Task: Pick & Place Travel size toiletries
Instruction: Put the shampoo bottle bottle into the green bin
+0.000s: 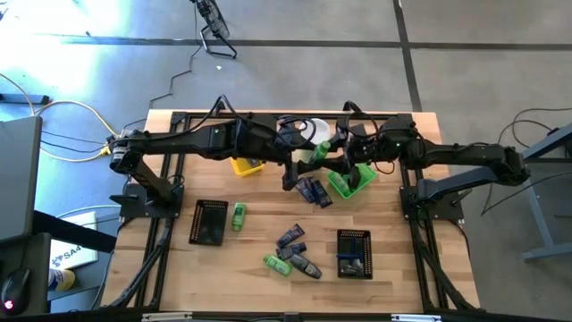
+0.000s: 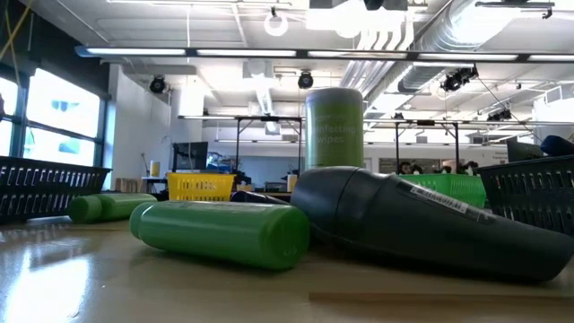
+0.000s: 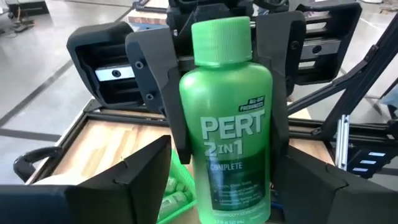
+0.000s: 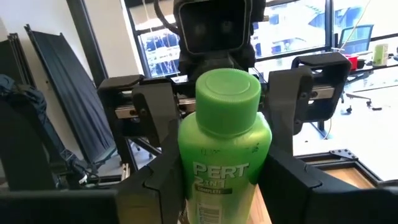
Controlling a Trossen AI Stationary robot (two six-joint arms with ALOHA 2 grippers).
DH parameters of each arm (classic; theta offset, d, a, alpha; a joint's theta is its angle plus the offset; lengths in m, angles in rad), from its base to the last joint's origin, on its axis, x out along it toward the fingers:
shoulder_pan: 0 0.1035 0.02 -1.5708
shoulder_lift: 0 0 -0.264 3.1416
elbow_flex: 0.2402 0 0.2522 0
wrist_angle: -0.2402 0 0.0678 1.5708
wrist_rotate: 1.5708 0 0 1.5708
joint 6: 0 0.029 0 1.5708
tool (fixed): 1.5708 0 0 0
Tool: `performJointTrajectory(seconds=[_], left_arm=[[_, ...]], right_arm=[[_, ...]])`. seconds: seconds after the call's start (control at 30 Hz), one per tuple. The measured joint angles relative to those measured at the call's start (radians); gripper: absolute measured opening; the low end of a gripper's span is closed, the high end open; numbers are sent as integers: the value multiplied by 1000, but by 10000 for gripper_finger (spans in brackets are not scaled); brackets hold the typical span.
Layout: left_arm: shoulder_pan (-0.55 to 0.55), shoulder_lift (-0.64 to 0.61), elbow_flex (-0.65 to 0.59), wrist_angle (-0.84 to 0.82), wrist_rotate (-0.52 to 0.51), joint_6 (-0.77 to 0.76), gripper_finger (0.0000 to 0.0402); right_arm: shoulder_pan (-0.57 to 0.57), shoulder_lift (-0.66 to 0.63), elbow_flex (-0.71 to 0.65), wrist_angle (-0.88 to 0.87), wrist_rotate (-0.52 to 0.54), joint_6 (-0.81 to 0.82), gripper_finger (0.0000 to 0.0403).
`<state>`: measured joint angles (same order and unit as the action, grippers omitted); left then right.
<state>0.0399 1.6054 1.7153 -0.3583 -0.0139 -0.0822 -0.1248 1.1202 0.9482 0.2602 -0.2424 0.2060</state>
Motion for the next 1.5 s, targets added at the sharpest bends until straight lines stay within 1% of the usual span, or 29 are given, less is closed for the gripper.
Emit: performJointTrajectory(seconds=[0.13,0.23,0.4,0.57,0.67,0.83,0.97,1.13,1.2,1.5], left_arm=[[0,-8,0,-9,-1,1,254],[1,-23,0,-9,-6,24,254],[-1,-40,2,-23,0,33,255],[0,-51,1,-42,-7,34,255],[0,-50,1,-53,-7,33,255],[0,-50,1,-56,-7,33,255],[0,-50,1,-56,-7,33,255],[0,-50,1,-56,-6,29,255],[0,-49,1,-58,-6,26,255],[-1,-49,1,-64,-3,24,255]], right_arm=[[-15,-15,0,-55,8,-23,164],[-26,-35,1,-126,52,-39,164],[-36,-69,1,-319,141,-69,164],[-34,-81,1,-578,281,-91,165],[-34,-81,1,-713,344,-84,165],[-34,-72,0,-865,374,-79,163],[-34,-63,0,-938,376,-76,165],[-35,-16,0,-987,382,-70,166],[-34,12,0,-988,405,-71,166],[-35,166,0,-1028,443,-71,167]])
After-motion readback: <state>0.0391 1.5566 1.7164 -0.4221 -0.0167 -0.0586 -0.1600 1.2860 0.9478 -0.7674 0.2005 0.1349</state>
